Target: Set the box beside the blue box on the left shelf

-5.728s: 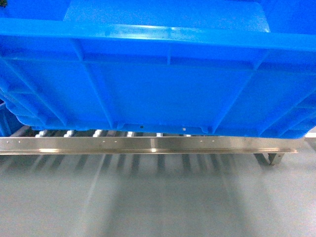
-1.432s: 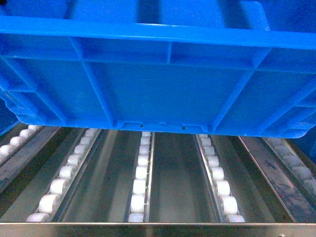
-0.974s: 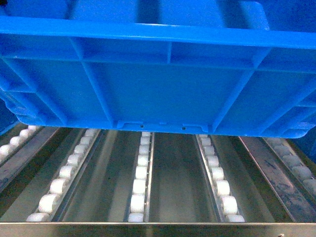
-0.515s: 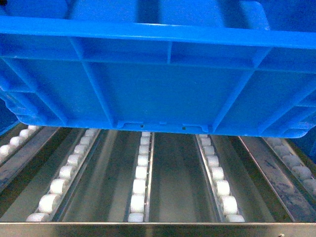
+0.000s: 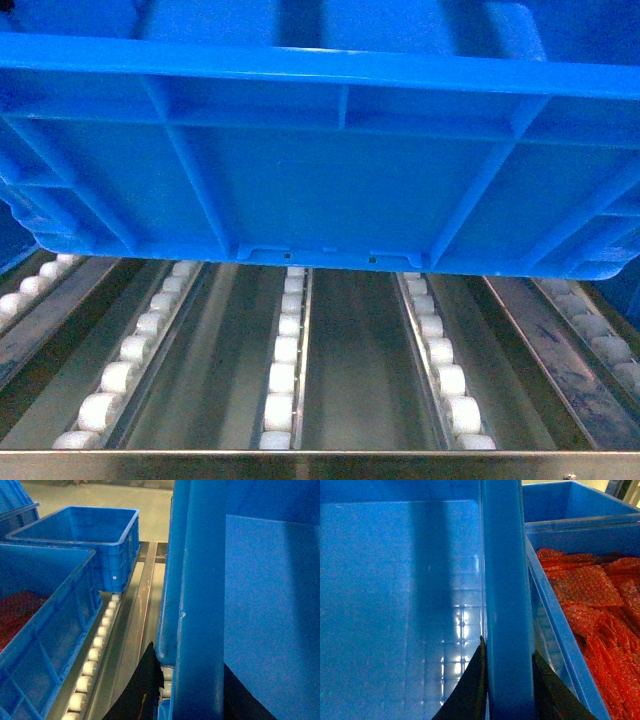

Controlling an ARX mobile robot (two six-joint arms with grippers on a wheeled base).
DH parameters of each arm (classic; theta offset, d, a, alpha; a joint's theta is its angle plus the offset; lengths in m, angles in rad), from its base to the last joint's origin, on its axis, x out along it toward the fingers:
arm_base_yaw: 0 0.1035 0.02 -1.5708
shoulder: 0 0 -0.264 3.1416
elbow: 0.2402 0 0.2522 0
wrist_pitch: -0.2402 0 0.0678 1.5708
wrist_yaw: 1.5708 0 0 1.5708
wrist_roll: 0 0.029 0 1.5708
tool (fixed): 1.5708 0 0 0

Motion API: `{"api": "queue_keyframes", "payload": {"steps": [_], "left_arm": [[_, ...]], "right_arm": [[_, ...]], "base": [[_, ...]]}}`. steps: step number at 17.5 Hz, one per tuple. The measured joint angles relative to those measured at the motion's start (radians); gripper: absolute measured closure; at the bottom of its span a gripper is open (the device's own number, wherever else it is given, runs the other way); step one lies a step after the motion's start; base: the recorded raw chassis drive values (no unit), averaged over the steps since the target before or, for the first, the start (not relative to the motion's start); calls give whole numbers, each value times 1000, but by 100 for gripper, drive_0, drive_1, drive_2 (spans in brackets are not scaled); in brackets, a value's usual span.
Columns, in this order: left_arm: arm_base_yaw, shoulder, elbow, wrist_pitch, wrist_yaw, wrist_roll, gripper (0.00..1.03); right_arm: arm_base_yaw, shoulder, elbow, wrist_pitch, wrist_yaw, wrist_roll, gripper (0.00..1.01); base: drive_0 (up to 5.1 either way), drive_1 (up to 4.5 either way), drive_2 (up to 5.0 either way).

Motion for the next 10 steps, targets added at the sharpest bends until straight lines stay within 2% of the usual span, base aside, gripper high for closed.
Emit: {"api": "queue_keyframes", "payload": {"steps": [7,8,9,10], "left_arm": [[0,0,0,0,0,0,87],[0,0,0,0,4,-6,87],[-6,0,2,-1,-7,-6,87],[-29,1,8,-31,-86,8,87]], "right_arm": [[0,0,0,6,8,-2,85],[26,7,-15,73,100,-17,85],[56,8,-14,61,206,-34,85],[74,5,-10,27,229,-33,86]], "base": [[0,0,0],[0,0,0],[0,0,0],[0,0,0]]}}
